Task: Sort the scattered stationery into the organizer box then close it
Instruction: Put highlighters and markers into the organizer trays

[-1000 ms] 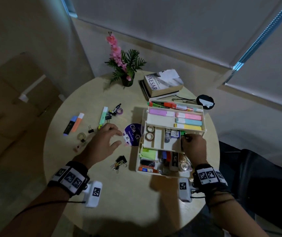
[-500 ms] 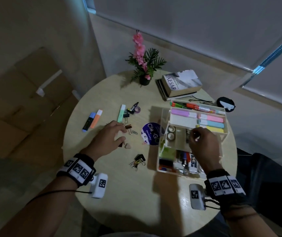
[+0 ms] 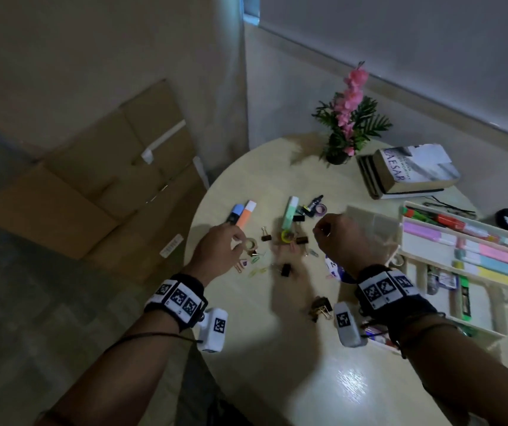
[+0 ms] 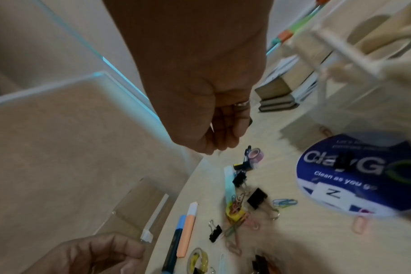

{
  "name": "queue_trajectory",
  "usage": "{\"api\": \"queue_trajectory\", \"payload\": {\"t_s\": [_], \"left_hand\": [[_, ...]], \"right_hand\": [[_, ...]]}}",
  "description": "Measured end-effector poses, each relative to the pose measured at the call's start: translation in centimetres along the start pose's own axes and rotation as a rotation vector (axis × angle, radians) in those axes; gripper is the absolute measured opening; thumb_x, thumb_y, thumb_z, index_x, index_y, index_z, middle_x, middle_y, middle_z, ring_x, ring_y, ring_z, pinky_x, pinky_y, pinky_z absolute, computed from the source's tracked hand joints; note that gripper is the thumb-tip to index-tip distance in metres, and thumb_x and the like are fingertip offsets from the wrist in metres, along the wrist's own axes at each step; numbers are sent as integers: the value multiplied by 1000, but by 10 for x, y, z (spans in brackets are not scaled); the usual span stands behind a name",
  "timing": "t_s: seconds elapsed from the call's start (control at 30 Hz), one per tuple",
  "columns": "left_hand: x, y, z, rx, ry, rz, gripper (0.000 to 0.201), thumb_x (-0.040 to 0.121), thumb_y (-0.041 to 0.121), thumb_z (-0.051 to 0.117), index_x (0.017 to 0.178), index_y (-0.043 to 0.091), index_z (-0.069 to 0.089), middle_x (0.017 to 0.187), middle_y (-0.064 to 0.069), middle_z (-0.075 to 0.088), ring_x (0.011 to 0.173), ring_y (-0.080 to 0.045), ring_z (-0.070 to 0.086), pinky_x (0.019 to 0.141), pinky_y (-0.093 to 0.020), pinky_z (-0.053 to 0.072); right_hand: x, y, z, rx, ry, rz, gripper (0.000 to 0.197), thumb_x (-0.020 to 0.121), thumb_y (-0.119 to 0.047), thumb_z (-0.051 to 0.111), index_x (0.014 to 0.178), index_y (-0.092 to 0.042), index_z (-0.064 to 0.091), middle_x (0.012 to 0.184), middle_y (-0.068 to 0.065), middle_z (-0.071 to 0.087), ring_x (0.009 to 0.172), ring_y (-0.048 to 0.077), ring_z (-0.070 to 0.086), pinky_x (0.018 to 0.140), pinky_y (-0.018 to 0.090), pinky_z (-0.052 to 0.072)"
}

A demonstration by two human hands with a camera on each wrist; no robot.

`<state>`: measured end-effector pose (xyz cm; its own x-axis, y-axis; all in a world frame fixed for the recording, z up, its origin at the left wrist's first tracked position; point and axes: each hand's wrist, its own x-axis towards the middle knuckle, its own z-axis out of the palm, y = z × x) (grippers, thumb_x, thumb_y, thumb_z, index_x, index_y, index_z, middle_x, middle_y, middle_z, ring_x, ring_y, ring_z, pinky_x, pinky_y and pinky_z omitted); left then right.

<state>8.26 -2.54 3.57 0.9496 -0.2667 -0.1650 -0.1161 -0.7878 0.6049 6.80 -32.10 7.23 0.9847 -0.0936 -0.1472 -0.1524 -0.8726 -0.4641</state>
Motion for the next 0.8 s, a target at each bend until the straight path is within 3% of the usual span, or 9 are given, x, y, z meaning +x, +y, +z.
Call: {"api": "queue_trajectory", "payload": {"t_s": [0.07,0.2,0.3,0.4,0.57,0.67,0.8], "left_hand": [[0,-15,-1,-4,14,-31,17,91,18,77,107,20,74,108,-1,70,98,-22,66,84,-39,57],[-4,-42,-1,-26,19,-98,16,91,17,76,106,21,72,107,1,68,96,-20,63,83,-33,52],[-5,-59,-2,-22,26,-110,16,91,16,76,106,20,72,104,2,66,95,-20,64,81,-28,48],[0,-68,-4,-30,39,-146,15,91,17,76,105,22,72,104,2,65,92,-19,65,81,-34,55],[23,-71,-3,26,59,-175,19,92,23,75,110,21,71,107,0,64,94,-19,65,79,-35,55],[39,-71,5,57,42,-192,22,89,23,75,109,18,67,108,-4,64,99,-25,65,82,-42,56],[53,-71,16,73,14,-223,37,87,28,78,119,19,62,116,-4,62,105,-26,62,85,-45,57]], "right_hand": [[22,-11,16,-27,-40,26,21,91,-17,63,73,-13,71,74,12,71,71,33,69,63,37,57],[60,-25,44,-46,-81,77,20,89,-19,64,72,-9,67,70,11,66,73,34,68,59,32,47],[82,-30,62,-70,-95,105,22,91,-26,69,96,-5,71,91,17,73,89,38,70,71,37,56],[97,-33,76,-97,-88,131,36,91,-33,70,113,-5,67,109,20,72,102,39,69,83,42,56],[109,-34,91,-155,-63,169,60,92,-48,70,128,-2,58,123,22,60,108,42,64,83,46,54],[111,-35,95,-161,-53,186,60,92,-44,71,125,3,56,122,25,60,108,44,64,80,45,52],[112,-35,98,-149,-20,212,47,90,-30,70,118,5,56,114,26,65,102,43,67,74,45,53]]}}
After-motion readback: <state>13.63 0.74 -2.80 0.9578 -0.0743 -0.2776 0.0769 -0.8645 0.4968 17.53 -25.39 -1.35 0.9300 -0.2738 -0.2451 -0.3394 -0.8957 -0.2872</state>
